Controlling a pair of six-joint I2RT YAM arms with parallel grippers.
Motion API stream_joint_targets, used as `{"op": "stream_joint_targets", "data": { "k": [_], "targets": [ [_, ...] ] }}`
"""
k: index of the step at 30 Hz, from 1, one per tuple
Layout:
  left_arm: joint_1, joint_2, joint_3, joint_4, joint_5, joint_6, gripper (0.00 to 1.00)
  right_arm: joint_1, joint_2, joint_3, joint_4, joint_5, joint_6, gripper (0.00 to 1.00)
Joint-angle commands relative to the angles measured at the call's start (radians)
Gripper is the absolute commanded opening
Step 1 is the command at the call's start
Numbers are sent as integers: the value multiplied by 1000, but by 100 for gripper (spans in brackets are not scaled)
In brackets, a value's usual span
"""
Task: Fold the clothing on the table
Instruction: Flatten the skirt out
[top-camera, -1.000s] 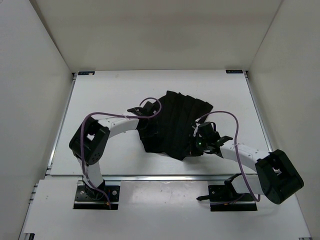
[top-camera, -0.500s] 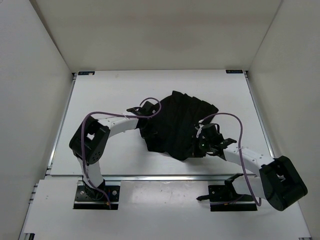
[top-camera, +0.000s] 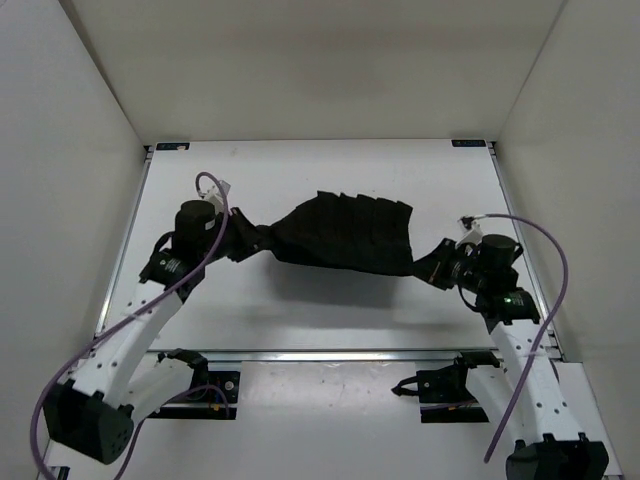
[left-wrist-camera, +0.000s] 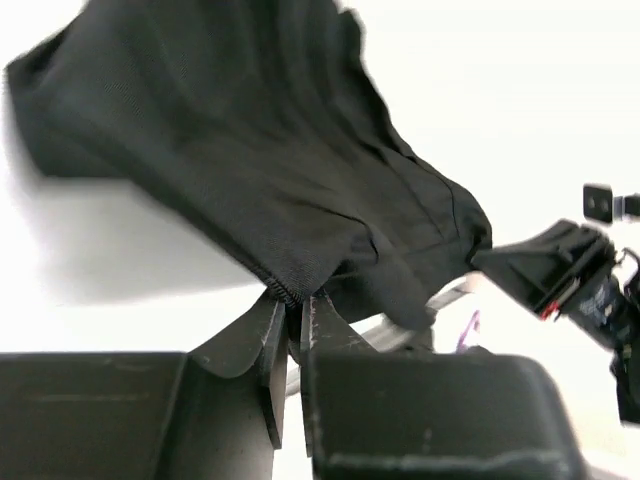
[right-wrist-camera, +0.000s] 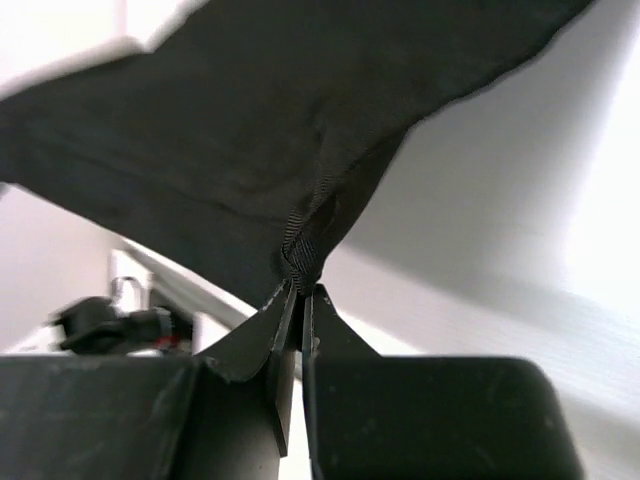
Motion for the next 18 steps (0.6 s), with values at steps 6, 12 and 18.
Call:
{"op": "stream_joint_targets", "data": {
  "k": [6,12,18],
  "targets": [
    [76,-37,154,62,44,-17,0,-39,139,277,192,-181,117,0],
    [220,349,401,428,306,-162,0,21,584,746,334,-142,114,0],
    [255,636,924,412,385,-253,0,24,823,1165,282,-165,166,0]
  ]
}}
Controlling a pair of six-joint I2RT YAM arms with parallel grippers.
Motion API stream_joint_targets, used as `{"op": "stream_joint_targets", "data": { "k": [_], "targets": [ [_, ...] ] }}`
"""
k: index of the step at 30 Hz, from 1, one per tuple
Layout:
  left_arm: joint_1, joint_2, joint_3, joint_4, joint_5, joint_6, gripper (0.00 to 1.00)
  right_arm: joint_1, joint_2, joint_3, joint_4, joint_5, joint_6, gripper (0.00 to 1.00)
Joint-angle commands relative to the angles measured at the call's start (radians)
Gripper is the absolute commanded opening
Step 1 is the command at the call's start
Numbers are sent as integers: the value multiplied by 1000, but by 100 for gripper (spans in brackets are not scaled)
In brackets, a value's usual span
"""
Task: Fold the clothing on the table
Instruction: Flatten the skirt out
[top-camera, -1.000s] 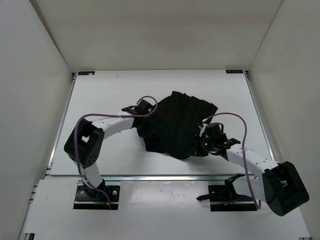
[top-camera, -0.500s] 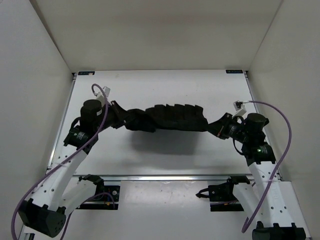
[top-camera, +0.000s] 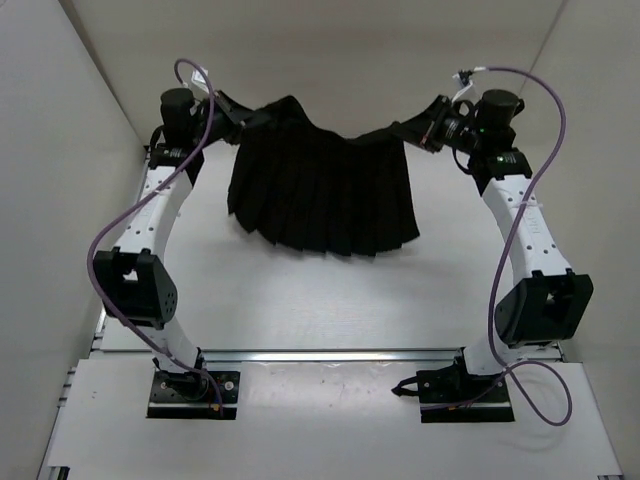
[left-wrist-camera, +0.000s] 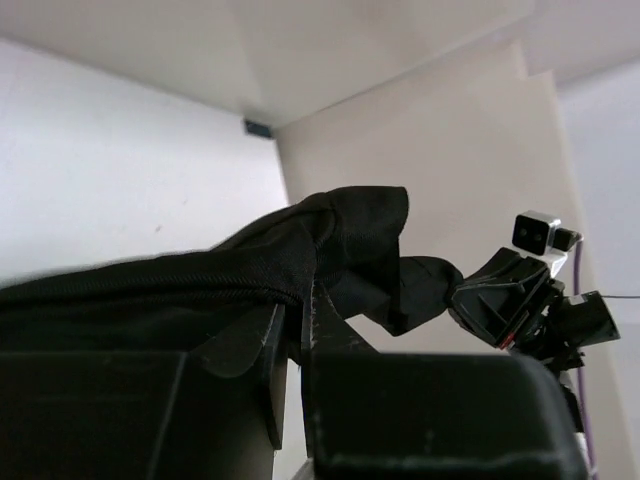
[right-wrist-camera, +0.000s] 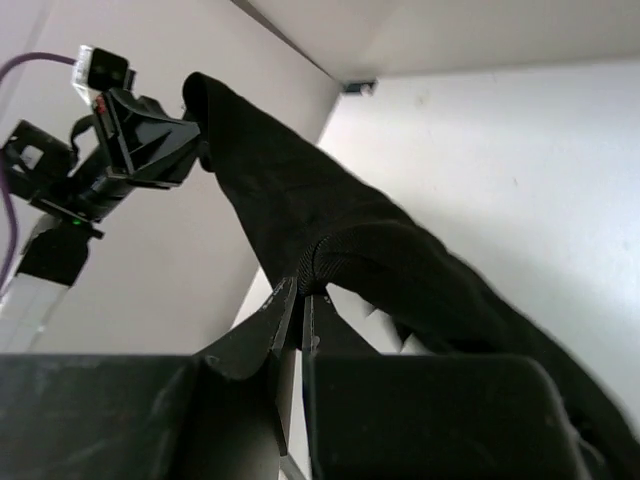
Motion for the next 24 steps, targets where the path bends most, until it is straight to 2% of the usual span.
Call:
{"op": "stream_joint_targets", "data": {
  "k": [1,4,6,9,10,12,13,14,15,16,17,19,20,22,24],
  "targets": [
    [14,-45,188,105,87,-85,0,-2,-1,156,70,-52,45,0],
    [23,-71,128,159,127,-105,0,-23,-33,100,62,-74,32,0],
    [30,-161,-32,246,138,-133,0,-43,-80,-56,79,-82,19,0],
    [20,-295,-463,366,167,-159,0,-60,-184,-327,117,-117,17,0],
    [16,-326,-537,401,166,-153,0,-60,-233,-433,104,-115,-6,0],
    [-21,-456,-825,404,131,-133,0,-60,-310,-593,75,-64,-43,0],
    [-32,-488,-896,376,117,-110,0,-60,-363,-692,33,-47,-67,0],
    [-52,-562,-1017,304,65,-66,12,-42,-422,-744,9,5,-76,0],
    [-64,-635,-1112,250,11,-17,27,-11,-483,-828,-52,63,-92,4],
    [-76,-700,-1181,142,-15,14,31,27,-514,-906,-102,113,-89,14],
    [-76,-731,-1200,13,-53,60,33,49,-561,-942,-122,139,-81,22],
    [-88,-807,-1213,-157,-139,126,39,84,-620,-1044,-166,225,-81,44],
    [-108,-817,-1204,-242,-199,169,40,80,-648,-1069,-198,237,-92,50],
    [-144,-811,-1187,-309,-262,195,50,54,-671,-1089,-254,272,-124,54],
    [-156,-805,-1193,-330,-268,204,50,17,-672,-1109,-300,280,-150,56]
  ]
}}
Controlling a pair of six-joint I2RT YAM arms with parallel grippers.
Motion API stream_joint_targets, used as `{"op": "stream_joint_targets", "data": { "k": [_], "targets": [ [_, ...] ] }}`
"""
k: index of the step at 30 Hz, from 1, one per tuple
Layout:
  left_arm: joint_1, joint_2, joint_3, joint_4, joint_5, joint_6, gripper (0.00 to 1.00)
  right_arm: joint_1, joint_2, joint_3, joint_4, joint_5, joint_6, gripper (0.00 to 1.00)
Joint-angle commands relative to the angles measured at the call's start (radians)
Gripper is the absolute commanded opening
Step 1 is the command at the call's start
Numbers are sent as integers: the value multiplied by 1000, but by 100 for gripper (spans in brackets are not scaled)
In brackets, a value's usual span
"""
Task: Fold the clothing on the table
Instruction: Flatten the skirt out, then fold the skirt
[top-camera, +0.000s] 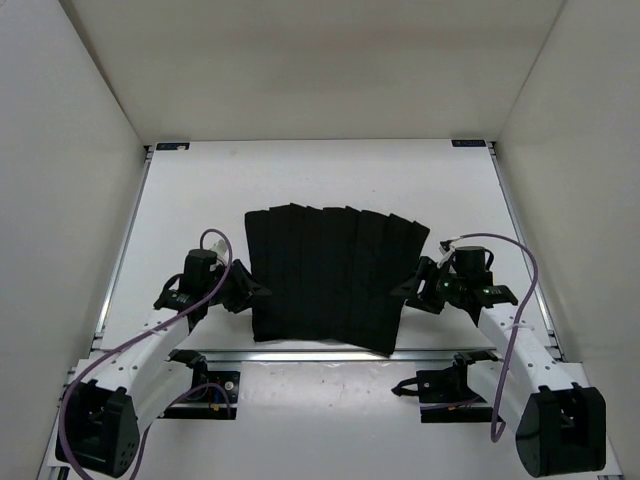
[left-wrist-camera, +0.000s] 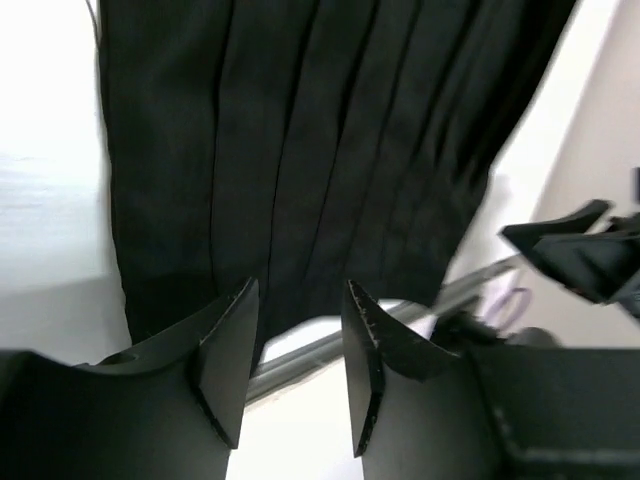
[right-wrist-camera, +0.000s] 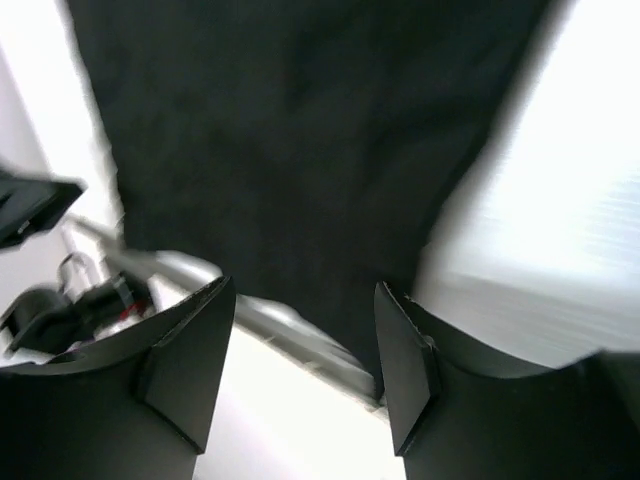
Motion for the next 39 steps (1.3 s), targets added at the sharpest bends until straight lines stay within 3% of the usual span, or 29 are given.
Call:
{"op": "stream_joint_targets", "data": {
  "k": [1,6,11,19,30,32,34,35,36,39],
  "targets": [
    [-35,5,26,-125,-120,90,51,-43,-20,-12,-71,105,-70,55],
    [-88,5,33,-193,-192,106,56,50,-17,-8,-110,189,8,54],
    [-138,-44,59,-310,-272,149,56,237,-27,14,-229,352,85,52],
    [-194,-64,48,-347,-368,133,57,317,-125,-130,-198,303,192,45],
    [-282,-7,-18,-270,-344,45,54,509,-146,-227,-71,236,361,40],
    [-283,-13,-36,-243,-321,33,49,521,-127,-222,-42,230,358,34],
    [-285,-13,-49,-215,-299,25,25,515,-112,-201,-29,208,340,7],
    [-289,-13,-44,-205,-286,22,18,507,-101,-184,-34,208,320,0],
    [-283,-9,-41,-192,-267,37,4,492,-95,-172,-38,204,309,0],
    [-270,-4,31,-236,-261,65,0,426,-96,-101,-101,175,234,0]
  ]
}}
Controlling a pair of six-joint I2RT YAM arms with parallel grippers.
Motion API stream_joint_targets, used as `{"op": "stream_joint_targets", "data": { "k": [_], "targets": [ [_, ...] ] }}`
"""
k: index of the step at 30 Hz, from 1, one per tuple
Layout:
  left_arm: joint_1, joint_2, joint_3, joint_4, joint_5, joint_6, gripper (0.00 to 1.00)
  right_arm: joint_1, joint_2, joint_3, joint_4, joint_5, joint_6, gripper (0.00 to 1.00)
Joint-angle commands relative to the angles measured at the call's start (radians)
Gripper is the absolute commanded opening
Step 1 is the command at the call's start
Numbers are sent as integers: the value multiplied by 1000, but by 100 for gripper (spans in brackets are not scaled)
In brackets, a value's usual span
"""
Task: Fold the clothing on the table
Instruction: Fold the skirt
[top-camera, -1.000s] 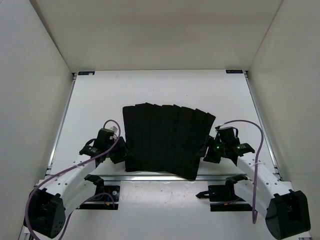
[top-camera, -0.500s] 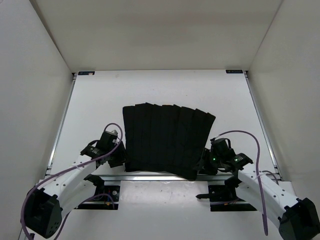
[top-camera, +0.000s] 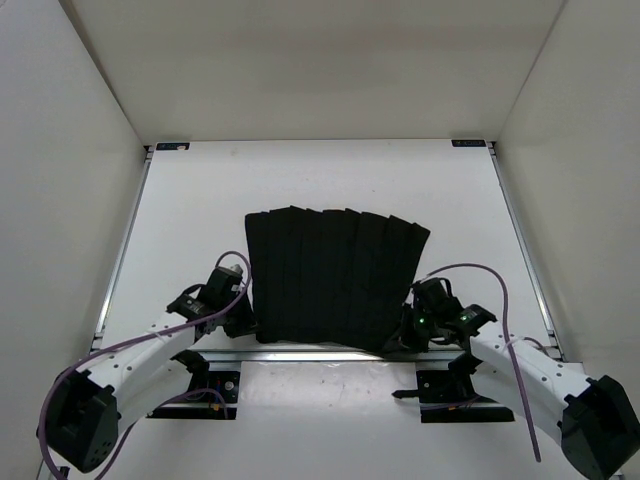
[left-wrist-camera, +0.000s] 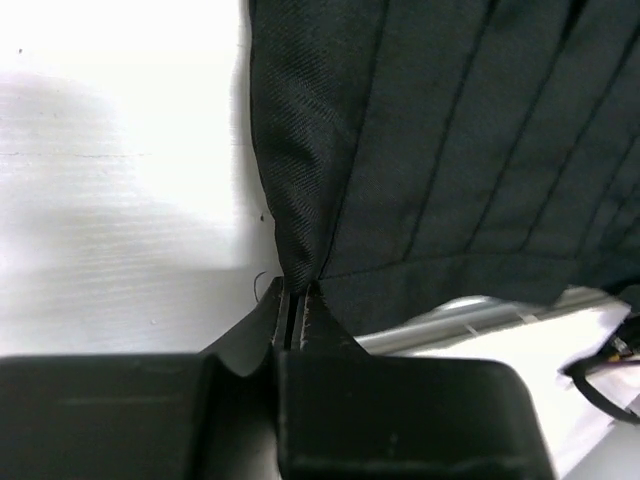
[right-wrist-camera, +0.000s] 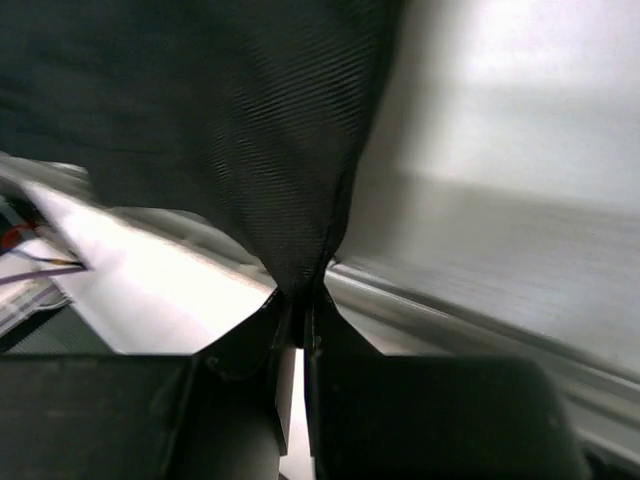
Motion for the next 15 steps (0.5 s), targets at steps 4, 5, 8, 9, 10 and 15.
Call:
{"op": "stream_joint_targets", "data": {
  "k": [4,5,8,9,10,15],
  "targets": [
    [54,-54,207,-135,39,57,0,-130,-63,213,-144,-68,-154,0],
    [53,-80,219,-175,37,61,0,-144,-74,227,-173,-80,-181,0],
    [46,-129,221,-215,73,55,0,-177,-111,245,-238,-132,-201,0],
    [33,-146,188,-220,91,36,0,-174,-132,242,-254,-144,-198,0],
    [12,-189,146,-220,99,3,0,-155,-153,234,-262,-131,-186,0],
    [50,-324,57,-234,132,-55,0,-126,-193,208,-269,-166,-160,0]
  ]
}}
